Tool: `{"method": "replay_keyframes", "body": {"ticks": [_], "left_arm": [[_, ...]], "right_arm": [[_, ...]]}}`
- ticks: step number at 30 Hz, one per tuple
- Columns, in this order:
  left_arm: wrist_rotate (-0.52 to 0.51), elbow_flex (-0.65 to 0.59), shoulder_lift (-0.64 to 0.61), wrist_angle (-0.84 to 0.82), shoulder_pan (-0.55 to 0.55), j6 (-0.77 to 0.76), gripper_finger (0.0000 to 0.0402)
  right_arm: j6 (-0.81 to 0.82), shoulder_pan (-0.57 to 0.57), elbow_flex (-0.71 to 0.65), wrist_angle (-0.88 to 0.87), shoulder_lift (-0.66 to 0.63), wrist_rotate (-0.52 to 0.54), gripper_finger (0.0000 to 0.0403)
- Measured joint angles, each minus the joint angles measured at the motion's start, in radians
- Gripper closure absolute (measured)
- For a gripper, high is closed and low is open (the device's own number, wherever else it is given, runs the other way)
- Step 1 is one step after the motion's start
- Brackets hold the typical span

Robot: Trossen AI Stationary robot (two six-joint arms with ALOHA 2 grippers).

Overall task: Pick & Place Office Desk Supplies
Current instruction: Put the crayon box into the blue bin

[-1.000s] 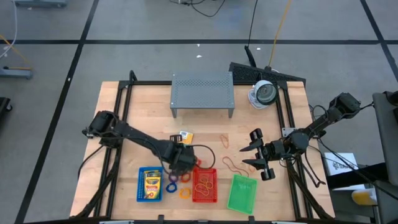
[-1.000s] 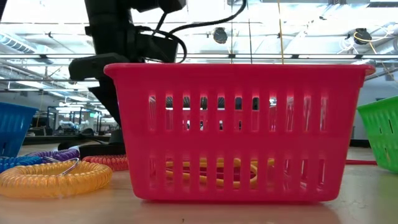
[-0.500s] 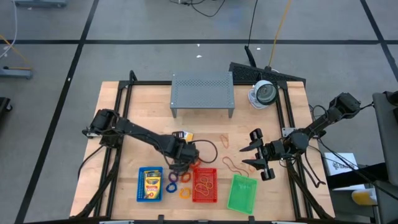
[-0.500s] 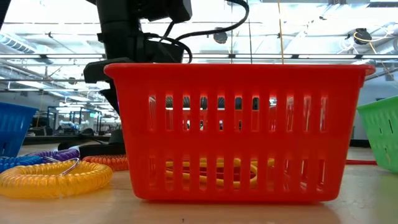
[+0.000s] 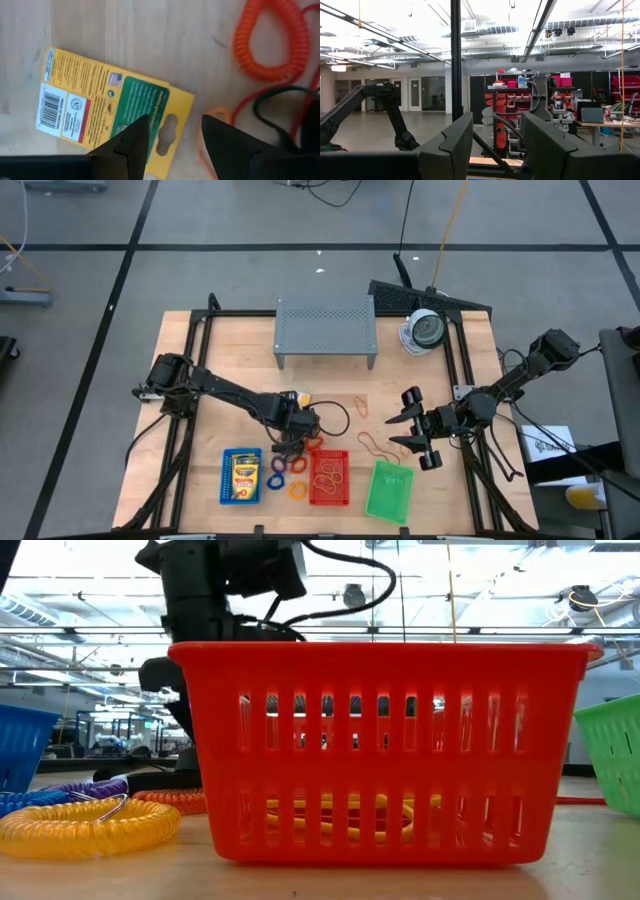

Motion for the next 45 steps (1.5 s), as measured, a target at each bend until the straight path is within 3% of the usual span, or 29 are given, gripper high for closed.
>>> {"method": "replay_keyframes", "body": {"ticks": [9,15,21,33,38,45], "left_arm": [[-0.008,-0.074,-0.005,0.114,0.027,-0.003,0.0213],[-0.115,-0.086,-0.003,0.125,0.024,-0.033,0.0213],[-0.066,-0.086,-0.002,0.139,0.025,-0.030,0.0213],[-0.134,-0.087,0.001,0.141,0.005,-0.061,0.0217],[-0.164,-0.088,0.001,0.140,-0.006,-0.081,0.0260],[-0.182,-0.088,0.001,0.141,-0.016,-0.090,0.0367]], "right_arm": [[0.000,0.000,0.000,0.000,0.000,0.000,0.0248],[0.000,0.000,0.000,0.000,0.000,0.000,0.0248],[0.000,0.000,0.000,0.000,0.000,0.000,0.0248],[0.000,0.000,0.000,0.000,0.000,0.000,0.0248],[0.000,0.000,0.000,0.000,0.000,0.000,0.0248],[0.000,0.000,0.000,0.000,0.000,0.000,0.0248]]}}
